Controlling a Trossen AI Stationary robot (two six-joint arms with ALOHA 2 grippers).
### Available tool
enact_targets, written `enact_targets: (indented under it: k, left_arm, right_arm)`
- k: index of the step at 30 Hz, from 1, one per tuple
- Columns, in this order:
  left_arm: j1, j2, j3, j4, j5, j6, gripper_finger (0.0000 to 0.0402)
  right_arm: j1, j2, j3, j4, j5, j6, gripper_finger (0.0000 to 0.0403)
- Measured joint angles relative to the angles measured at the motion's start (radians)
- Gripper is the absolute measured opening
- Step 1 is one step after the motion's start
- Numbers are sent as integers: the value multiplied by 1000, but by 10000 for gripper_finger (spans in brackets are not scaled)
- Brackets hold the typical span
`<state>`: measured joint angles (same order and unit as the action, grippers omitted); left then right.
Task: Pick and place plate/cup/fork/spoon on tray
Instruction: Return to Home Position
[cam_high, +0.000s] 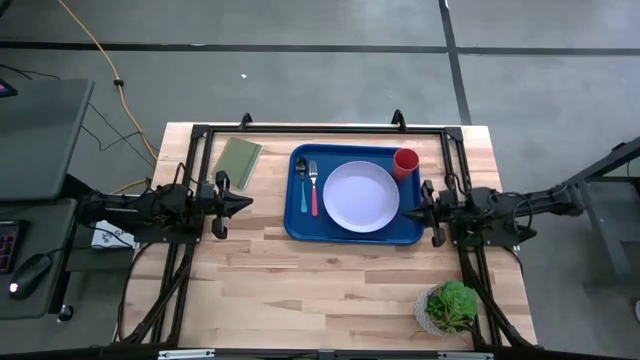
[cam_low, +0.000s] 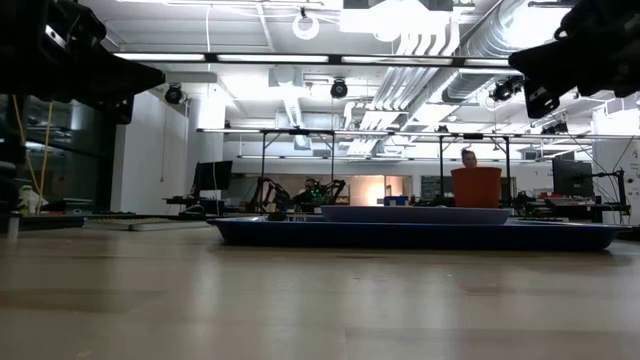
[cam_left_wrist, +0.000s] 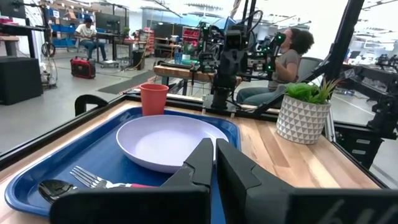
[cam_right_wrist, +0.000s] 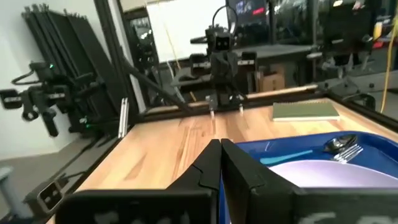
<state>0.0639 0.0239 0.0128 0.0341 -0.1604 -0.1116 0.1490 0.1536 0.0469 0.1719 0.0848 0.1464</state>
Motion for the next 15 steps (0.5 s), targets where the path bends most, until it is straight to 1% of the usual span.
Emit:
enact_targets:
  k: [2, 4, 7, 10, 12, 13, 15]
  left_arm:
    - [0, 0, 0, 0, 0, 1, 0]
    - [0, 0, 0, 0, 0, 0, 0]
    - [0, 0, 0, 0, -1, 2, 0]
    - [0, 0, 0, 0, -1, 1, 0]
    - [0, 0, 0, 0, -1, 1, 0]
    - [0, 0, 0, 0, -1, 0, 0]
    - [0, 0, 0, 0, -3, 1, 0]
  right_arm:
    - [-15, -16, 35, -79, -28, 1, 0]
    - [-31, -37, 57, -135, -33, -1, 0]
    - [-47, -91, 57, -203, -33, -9, 0]
    - [-57, -155, 15, -210, -33, -8, 0]
    - [-60, -153, -20, -198, -28, 1, 0]
    - [-61, -144, -31, -161, -25, 1, 0]
    - [-66, -134, -37, -143, -25, -8, 0]
